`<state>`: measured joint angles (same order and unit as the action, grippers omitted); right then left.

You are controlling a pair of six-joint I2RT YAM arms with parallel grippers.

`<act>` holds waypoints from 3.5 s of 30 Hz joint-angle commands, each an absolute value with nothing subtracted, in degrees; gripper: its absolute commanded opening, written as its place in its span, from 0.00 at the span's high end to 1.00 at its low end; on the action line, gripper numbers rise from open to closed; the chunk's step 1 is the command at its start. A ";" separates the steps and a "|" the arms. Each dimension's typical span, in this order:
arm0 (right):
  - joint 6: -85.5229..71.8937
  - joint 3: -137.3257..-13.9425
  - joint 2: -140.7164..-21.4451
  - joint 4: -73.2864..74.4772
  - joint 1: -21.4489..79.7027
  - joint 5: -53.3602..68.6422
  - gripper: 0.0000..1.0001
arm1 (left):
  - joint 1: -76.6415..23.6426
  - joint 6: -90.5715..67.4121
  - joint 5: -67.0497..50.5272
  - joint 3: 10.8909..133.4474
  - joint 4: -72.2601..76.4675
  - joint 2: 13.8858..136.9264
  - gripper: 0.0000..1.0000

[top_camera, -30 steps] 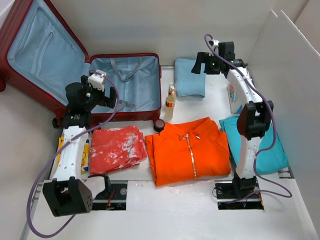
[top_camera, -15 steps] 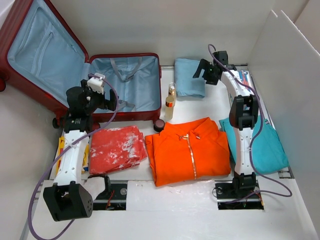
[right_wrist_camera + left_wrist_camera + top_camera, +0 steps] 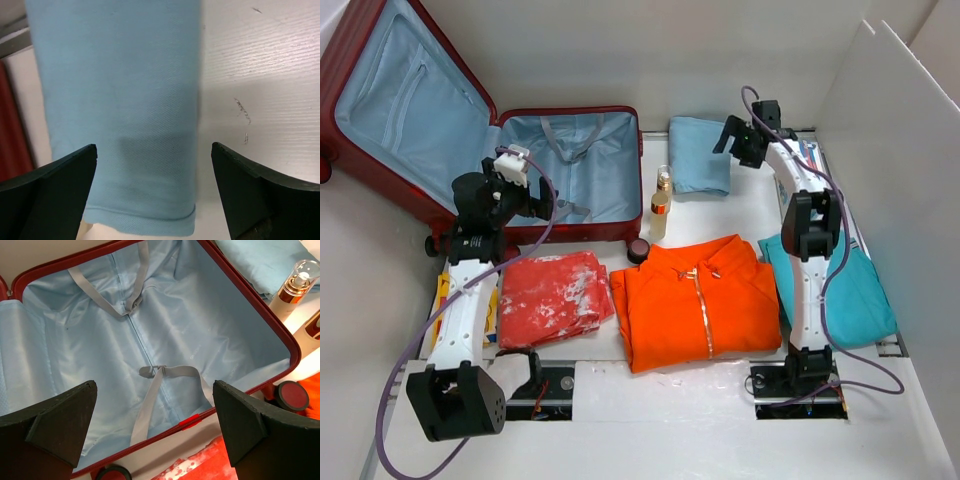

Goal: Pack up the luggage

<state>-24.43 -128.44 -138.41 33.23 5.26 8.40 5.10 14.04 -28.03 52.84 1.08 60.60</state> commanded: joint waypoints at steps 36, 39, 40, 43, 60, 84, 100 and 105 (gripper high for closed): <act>-42.35 -125.59 -137.48 5.72 4.48 35.69 1.00 | 5.10 12.57 -28.74 54.67 4.22 61.61 0.04; -43.94 -126.12 -134.75 3.26 4.48 33.67 1.00 | 5.10 12.57 -29.27 54.67 4.22 61.61 0.06; -44.64 -126.12 -133.34 3.25 4.48 33.14 1.00 | 5.10 12.57 -29.27 54.15 4.22 61.61 0.06; -45.17 -126.12 -131.32 1.85 3.96 32.43 1.00 | 5.10 12.57 -29.88 54.14 4.22 62.13 0.07; -48.08 -127.79 -125.51 1.85 3.96 22.77 1.00 | 3.17 21.53 -35.07 58.71 6.06 67.32 0.12; -46.06 -146.60 -130.69 -18.97 22.04 15.56 1.00 | 5.71 6.68 -26.47 58.54 10.28 66.01 0.08; -39.82 -139.23 -144.93 -9.68 30.94 20.39 1.00 | 5.71 6.68 -9.40 53.97 10.28 60.21 0.07; -37.71 -135.43 -142.82 -0.39 30.94 18.29 1.00 | 5.71 7.21 -11.07 53.44 11.51 59.68 0.06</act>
